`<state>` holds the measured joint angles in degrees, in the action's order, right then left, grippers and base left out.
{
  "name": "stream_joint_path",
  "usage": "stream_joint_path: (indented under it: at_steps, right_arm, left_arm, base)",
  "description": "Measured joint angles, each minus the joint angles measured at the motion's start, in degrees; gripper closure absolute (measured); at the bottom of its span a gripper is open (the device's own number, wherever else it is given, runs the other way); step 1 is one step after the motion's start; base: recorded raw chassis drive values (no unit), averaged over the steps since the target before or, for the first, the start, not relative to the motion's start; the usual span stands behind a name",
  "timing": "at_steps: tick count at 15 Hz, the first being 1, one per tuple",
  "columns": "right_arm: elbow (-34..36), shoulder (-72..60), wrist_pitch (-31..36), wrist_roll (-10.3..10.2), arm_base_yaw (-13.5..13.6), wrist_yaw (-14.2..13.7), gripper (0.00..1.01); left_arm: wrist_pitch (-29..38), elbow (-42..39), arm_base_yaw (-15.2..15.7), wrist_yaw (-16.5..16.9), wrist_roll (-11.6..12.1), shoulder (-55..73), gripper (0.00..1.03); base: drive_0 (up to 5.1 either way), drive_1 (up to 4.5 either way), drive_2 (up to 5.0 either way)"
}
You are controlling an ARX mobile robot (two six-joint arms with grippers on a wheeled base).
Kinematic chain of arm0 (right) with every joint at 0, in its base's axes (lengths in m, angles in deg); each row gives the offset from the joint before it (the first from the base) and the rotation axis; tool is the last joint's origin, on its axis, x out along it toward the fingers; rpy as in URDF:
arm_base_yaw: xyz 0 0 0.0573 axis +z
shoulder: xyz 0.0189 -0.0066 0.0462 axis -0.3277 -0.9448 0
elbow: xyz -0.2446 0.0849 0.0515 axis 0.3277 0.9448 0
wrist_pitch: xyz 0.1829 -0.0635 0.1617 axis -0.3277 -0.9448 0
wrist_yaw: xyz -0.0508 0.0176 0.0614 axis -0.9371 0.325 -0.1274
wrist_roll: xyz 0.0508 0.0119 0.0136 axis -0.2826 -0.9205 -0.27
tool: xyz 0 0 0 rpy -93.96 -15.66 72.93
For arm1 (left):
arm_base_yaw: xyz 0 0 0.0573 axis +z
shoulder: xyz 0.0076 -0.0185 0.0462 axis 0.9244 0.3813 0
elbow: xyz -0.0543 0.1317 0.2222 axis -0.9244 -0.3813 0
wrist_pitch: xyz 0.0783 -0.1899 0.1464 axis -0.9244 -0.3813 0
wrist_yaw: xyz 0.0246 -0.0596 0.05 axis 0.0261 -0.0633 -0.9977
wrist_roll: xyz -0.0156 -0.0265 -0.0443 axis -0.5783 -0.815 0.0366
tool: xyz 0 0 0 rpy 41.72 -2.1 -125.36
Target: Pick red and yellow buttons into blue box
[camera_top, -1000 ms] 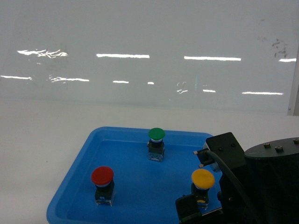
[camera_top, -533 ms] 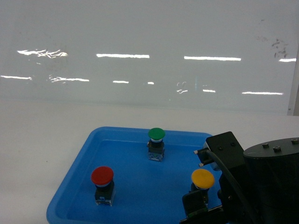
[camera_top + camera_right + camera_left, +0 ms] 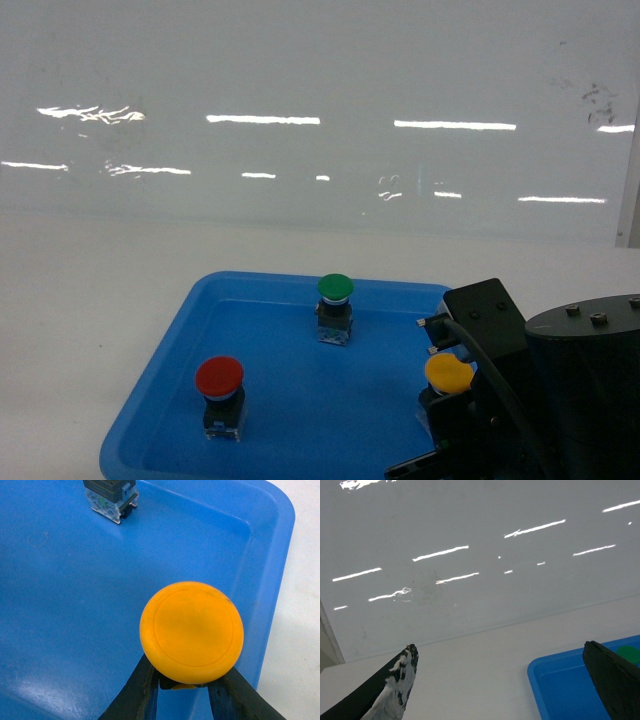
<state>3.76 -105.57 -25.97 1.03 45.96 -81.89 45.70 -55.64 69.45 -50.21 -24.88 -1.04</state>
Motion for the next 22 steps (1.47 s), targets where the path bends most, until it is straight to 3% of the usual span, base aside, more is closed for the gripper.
stream_joint_path:
  at_steps: [6,9,11,12,13,18,22]
  right_arm:
    - [5.22,11.21,-0.44,-1.73,-7.08,-0.17,0.80]
    - [8.90,24.98,-4.31,-2.64,-12.41,0.74,0.80]
    - [9.51,42.56,-13.55,-4.37,-18.45,4.96,0.81]
    - [10.75,58.66,-22.47,-6.45,-24.46,9.22,0.81]
    - [13.94,70.69,-30.08,-8.39,-27.30,11.74,0.81]
    - [18.99,85.18,-40.35,-10.27,-28.46,11.10,0.81]
    - [19.50,88.70,-42.38,-8.66,-29.16,11.98,0.81]
  left_arm:
    - [0.00,0.00,0.00,0.00,0.00,0.00,0.05]
    - [0.00,0.00,0.00,0.02,0.00,0.00,0.05]
    - [0.00,0.00,0.00,0.02,0.00,0.00,0.05]
    - [0.00,0.00,0.00,0.00,0.00,0.00,0.05]
    - [0.00,0.00,0.02,0.00,0.00,0.00,0.05]
    - [0.02,0.00,0.00,0.00,0.00,0.00,0.05]
    - [0.00,0.00,0.00,0.02,0.00,0.00,0.05]
  base:
    - [0.0,0.00,0.0]
    - [0.0,0.00,0.0]
    - [0.0,0.00,0.0]
    - [0.0,0.00,0.0]
    - [0.0,0.00,0.0]
    - [0.0,0.00,0.0]
    - [0.0,0.00,0.0]
